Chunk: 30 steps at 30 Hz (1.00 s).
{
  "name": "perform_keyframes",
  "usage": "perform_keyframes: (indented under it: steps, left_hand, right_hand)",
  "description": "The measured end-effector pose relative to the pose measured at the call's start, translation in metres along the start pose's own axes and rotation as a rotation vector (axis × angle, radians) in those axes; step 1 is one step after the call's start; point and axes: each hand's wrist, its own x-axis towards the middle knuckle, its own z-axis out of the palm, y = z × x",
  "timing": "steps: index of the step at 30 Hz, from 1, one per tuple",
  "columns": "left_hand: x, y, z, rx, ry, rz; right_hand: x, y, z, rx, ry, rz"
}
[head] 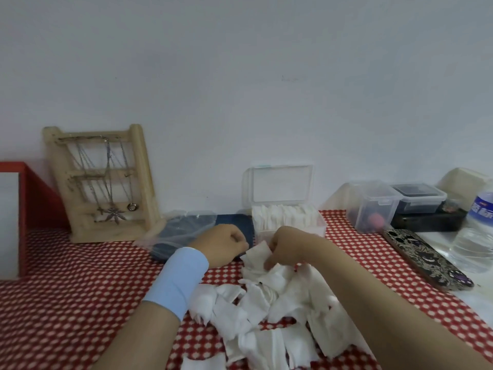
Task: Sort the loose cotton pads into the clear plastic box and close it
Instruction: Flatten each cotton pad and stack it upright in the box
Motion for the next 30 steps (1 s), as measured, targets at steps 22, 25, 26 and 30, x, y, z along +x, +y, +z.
perform_keyframes:
  steps: [22, 25, 26, 30]
  left_hand:
    - [0.019, 0.003, 0.0, -0.902, -0.045, -0.022]
    - [0.02, -0.005, -0.001, -0.907, -0.022, -0.047]
    - [0.021, -0.007, -0.001, -0.9, -0.006, -0.061]
    - [0.022, -0.014, -0.007, -0.829, 0.054, -0.085]
  right_hand:
    - [0.002, 0.002, -0.019, 0.809, 0.336, -0.161]
    - [0.006, 0.004, -0.02, 0.847, 0.457, -0.157]
    - [0.006, 0.005, -0.022, 0.852, 0.495, -0.172]
    - [-0.008, 0.01, -0.041, 0.724, 0.437, -0.37]
